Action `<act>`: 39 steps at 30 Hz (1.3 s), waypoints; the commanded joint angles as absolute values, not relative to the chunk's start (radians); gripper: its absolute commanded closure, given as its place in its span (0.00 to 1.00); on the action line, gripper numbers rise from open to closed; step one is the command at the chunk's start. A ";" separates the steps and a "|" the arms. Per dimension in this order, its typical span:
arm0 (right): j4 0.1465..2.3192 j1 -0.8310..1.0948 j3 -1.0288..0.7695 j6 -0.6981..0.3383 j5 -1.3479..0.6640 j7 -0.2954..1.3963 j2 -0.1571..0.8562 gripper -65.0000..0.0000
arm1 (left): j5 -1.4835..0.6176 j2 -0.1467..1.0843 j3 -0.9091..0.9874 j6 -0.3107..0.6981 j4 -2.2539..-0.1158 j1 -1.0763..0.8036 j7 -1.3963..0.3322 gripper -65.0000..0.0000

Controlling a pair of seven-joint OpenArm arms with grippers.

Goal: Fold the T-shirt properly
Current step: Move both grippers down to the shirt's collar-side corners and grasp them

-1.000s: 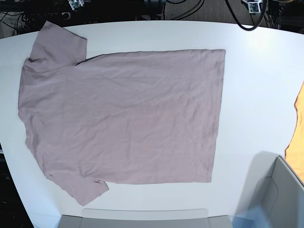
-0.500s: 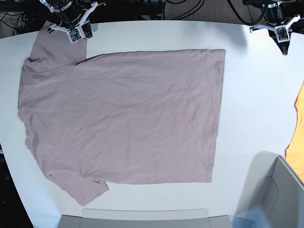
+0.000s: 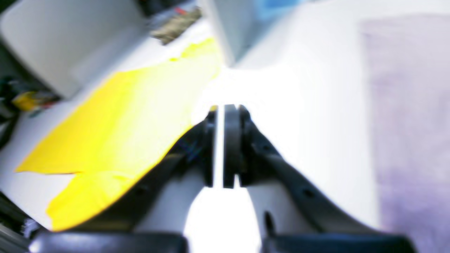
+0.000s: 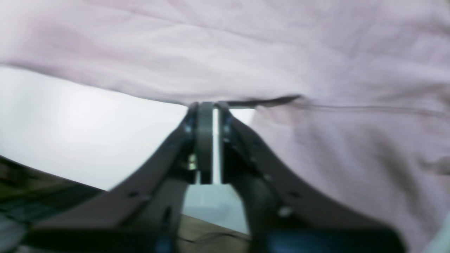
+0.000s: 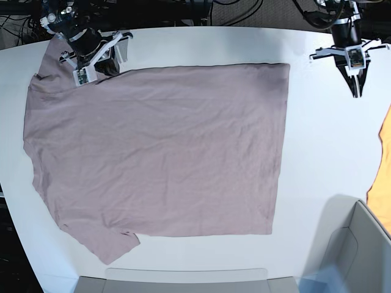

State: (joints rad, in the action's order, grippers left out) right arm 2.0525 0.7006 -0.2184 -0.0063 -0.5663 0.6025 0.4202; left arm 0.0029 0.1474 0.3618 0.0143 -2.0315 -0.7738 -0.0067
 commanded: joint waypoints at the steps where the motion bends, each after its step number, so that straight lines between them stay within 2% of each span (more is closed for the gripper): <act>1: 2.069 0.711 -0.283 0.002 -0.636 0.581 0.432 0.80 | 0.005 0.159 0.358 -0.001 -2.049 -0.780 0.018 0.84; 4: 2.068 0.742 -0.463 0.001 -0.872 0.671 0.403 0.65 | 0.007 0.160 0.340 -0.001 -2.049 -0.782 0.016 0.75; 6: 2.064 0.743 -0.599 -0.001 -0.980 0.742 0.380 0.60 | 0.005 0.185 0.315 -0.001 -2.048 -0.782 0.016 0.74; 9: 2.061 0.742 -0.753 -0.001 -0.995 0.809 0.335 0.59 | 0.002 0.231 0.231 -0.001 -2.048 -0.780 -0.015 0.74; 14: 1.966 0.748 -0.905 -0.013 -1.001 0.832 0.268 0.59 | 0.004 0.260 0.142 -0.001 -2.041 -0.753 -0.133 0.74; 16: 1.876 0.743 -0.963 -0.091 -1.001 0.854 0.246 0.59 | 0.002 0.259 0.134 -0.001 -2.040 -0.736 -0.159 0.74; 21: 1.621 0.687 -1.082 -0.367 -1.001 0.934 0.249 0.59 | 0.005 0.259 0.087 -0.001 -2.026 -0.723 -0.176 0.74; 23: 1.581 0.662 -1.106 -0.407 -0.998 0.958 0.265 0.59 | 0.005 0.259 0.074 -0.001 -2.026 -0.705 -0.176 0.74; 29: 1.570 0.621 -1.102 -0.409 -0.983 0.969 0.277 0.59 | 0.004 0.257 0.073 -0.001 -2.026 -0.694 -0.176 0.74; 32: 1.564 0.581 -1.101 -0.409 -0.895 0.970 0.277 0.59 | 0.004 0.255 0.073 -0.001 -2.026 -0.693 -0.176 0.74; 39: 1.423 0.524 -1.001 -0.409 -0.857 0.969 0.295 0.59 | 0.002 0.252 0.073 -0.001 -2.025 -0.691 -0.252 0.74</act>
State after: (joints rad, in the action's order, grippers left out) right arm 1.4216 0.5228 -1.0031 -0.4118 -0.8757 0.9527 0.2810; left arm 0.0002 0.2485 0.0689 0.0078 -2.0087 -0.6838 -0.2825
